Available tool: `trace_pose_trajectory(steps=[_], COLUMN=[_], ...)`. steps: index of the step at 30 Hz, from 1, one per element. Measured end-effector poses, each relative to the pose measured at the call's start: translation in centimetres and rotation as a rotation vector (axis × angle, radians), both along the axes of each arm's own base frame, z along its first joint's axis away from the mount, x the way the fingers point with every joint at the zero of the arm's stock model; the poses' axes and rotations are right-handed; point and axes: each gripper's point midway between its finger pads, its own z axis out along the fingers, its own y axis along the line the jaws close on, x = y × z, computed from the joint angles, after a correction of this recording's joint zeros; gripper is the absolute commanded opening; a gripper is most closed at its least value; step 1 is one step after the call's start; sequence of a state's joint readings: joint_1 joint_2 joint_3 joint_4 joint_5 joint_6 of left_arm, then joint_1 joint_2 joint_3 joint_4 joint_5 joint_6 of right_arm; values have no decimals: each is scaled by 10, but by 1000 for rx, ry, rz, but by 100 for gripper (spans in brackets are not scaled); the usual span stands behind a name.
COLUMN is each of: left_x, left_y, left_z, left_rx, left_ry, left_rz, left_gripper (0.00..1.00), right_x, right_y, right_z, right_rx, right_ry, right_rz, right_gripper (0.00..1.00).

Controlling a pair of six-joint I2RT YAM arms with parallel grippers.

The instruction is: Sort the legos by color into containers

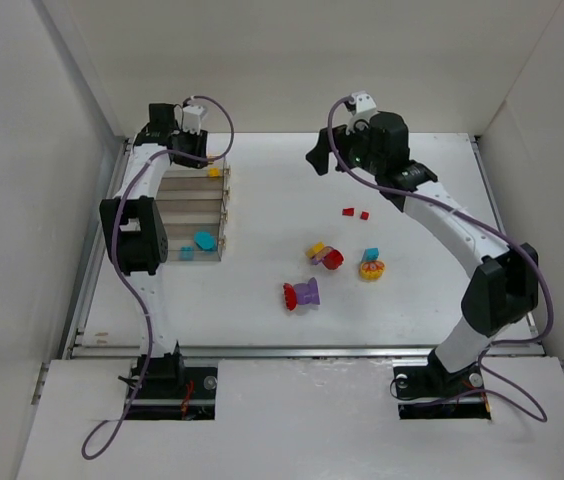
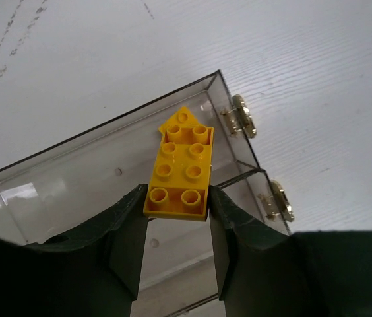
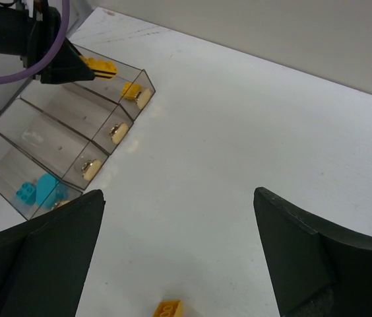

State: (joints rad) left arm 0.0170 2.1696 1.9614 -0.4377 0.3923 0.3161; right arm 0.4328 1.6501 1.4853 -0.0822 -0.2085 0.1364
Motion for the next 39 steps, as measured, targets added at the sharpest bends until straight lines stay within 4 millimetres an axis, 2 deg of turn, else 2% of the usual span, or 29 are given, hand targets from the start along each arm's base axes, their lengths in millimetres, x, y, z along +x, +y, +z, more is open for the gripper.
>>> trace_pose_trajectory(steps=[4, 5, 6, 9, 10, 12, 14, 15, 23, 26, 29, 31, 33, 36, 39], left_x=[4, 4, 4, 5, 6, 6, 7, 7, 13, 12, 0, -12, -28, -52, -72], left_y=[13, 16, 18, 23, 24, 26, 28, 28, 36, 35, 29, 18, -2, -48, -98], left_z=[-19, -22, -23, -25, -24, -24, -25, -25, -18, -4, 22, 43, 65, 97, 117], left_rx=[14, 19, 24, 36, 41, 53, 61, 67, 105, 104, 120, 140, 154, 152, 131], left_ry=[29, 33, 34, 33, 31, 27, 27, 26, -8, -42, -94, -143, -194, -277, -335], left_rz=[20, 25, 29, 38, 39, 45, 53, 55, 79, 77, 53, 12, -51, -190, -338], left_gripper=[1, 6, 17, 37, 51, 58, 62, 69, 69, 69, 69, 69, 69, 69, 69], right_x=[9, 11, 12, 15, 15, 15, 14, 14, 18, 21, 22, 21, 15, 4, -11], right_y=[-2, -2, -2, 0, 0, 0, 0, -1, -20, -34, -52, -70, -93, -122, -130], right_z=[-2, -3, -3, -6, -7, -8, -10, -11, -16, -21, -28, -30, -31, -24, -19], right_rx=[-2, -2, -3, -7, -8, -10, -13, -16, -55, -83, -94, -87, -79, -66, -60], right_ry=[4, 5, 8, 17, 21, 25, 33, 38, 88, 110, 143, 159, 178, 190, 217], right_rz=[-11, -13, -12, -11, -10, -9, -9, -10, -129, -207, -273, -309, -350, -414, -433], right_gripper=[100, 100, 100, 100, 100, 100, 100, 100, 100, 100, 100, 100, 100, 100, 100])
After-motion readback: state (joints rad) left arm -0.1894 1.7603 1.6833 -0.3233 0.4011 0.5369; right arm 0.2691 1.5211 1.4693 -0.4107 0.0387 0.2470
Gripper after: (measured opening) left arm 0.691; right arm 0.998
